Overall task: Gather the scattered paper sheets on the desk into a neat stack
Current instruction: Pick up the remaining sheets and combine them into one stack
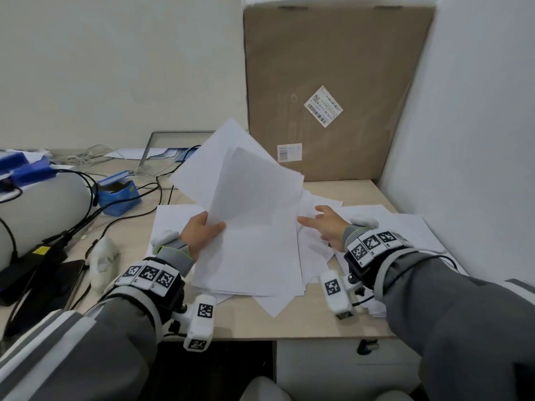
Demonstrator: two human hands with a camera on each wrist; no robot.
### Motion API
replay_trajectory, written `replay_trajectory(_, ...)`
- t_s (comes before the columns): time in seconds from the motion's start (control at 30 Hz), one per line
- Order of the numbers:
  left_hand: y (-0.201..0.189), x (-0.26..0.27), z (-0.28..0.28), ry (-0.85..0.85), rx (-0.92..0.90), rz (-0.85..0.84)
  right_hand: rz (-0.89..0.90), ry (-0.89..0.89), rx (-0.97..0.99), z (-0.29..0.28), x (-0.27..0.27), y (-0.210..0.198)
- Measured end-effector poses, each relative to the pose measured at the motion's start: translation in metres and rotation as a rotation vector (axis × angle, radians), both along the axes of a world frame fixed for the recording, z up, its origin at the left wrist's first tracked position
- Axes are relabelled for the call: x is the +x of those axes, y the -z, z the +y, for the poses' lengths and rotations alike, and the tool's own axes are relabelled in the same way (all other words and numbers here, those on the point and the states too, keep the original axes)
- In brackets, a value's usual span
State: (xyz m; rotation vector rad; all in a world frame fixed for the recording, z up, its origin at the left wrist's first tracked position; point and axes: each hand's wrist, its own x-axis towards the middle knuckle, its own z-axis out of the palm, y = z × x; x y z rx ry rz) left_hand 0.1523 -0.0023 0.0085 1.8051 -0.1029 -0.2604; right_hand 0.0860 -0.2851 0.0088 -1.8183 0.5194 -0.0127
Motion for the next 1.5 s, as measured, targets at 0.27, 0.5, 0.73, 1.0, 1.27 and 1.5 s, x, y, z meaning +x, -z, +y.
replay_trajectory(0.27,-0.042,-0.003,-0.005,0.111,-0.19,-0.01,-0.322,0.033,0.365,-0.002,0.003,-0.032)
replay_trajectory(0.5,-0.039,0.019,-0.019,-0.095,-0.25,-0.179,-0.342,0.135,0.119,0.013,0.012,-0.03)
replay_trajectory(0.73,-0.069,0.007,-0.02,-0.045,-0.238,-0.237,-0.496,0.172,0.134,0.001,0.007,-0.048)
replay_trajectory(1.0,-0.09,0.009,-0.017,0.116,-0.421,-0.193,-0.578,0.112,0.339,-0.002,-0.005,-0.081)
replay_trajectory(1.27,-0.041,0.001,-0.027,0.065,-0.306,-0.016,-0.506,0.262,0.578,0.014,-0.01,-0.045)
replay_trajectory(1.5,-0.031,0.003,-0.03,0.057,-0.212,0.061,-0.447,0.258,0.674,0.008,-0.016,-0.036)
